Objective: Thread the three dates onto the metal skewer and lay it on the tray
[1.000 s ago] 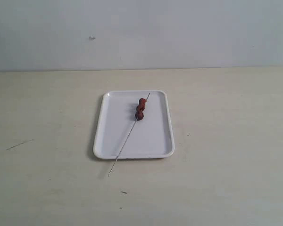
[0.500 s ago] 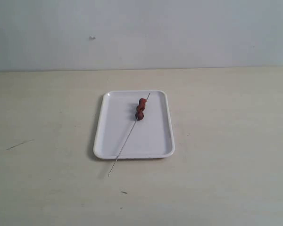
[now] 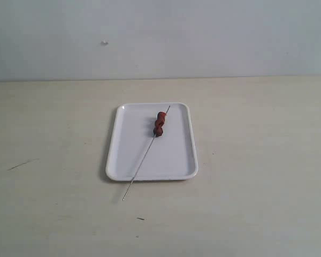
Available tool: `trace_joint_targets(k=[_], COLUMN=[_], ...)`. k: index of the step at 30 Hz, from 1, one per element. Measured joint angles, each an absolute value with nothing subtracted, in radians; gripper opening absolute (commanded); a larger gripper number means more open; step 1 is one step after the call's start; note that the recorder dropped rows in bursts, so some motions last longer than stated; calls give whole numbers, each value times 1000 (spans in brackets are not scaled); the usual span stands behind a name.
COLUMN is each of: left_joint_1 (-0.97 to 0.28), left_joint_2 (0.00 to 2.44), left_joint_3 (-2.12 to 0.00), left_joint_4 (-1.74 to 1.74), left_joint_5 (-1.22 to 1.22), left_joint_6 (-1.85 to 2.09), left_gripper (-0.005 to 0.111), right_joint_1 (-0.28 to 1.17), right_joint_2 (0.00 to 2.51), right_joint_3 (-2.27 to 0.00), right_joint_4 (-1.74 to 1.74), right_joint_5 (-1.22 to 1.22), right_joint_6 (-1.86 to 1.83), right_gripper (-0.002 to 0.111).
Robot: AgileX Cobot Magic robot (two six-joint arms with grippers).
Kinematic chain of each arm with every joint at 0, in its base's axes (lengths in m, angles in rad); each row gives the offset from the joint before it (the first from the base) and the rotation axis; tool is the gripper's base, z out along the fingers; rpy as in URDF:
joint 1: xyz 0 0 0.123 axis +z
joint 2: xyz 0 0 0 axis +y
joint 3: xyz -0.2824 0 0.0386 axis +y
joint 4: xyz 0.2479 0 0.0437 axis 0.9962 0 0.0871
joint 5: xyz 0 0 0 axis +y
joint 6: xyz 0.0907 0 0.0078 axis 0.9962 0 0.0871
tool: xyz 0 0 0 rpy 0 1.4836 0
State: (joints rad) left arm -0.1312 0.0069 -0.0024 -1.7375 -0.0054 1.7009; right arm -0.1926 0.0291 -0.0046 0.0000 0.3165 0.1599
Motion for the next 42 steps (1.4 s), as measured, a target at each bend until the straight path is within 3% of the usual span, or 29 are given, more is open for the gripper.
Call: trace_joint_targets(k=[7, 19, 25, 31, 42], left_joint_1=[-131, -131, -131, -131, -131], left_joint_2=[7, 7, 7, 7, 7], left_joint_3=[-2, -2, -2, -2, -2], left_joint_4=[-1606, -561, 151, 317, 321], left_joint_5=[6, -25, 116, 351, 368], left_joint_6=[1592, 332, -337, -385, -385], left_gripper=[0, 0, 0, 0, 0], right_joint_1=[-193, -193, -193, -193, -193], right_joint_2=[29, 29, 29, 29, 29], right_joint_3=[-5, -5, -5, -5, -5], right_joint_4=[0, 0, 0, 0, 0], right_joint_5=[316, 316, 316, 316, 316], right_joint_6=[160, 160, 160, 160, 160], right_gripper=[0, 0, 0, 0, 0])
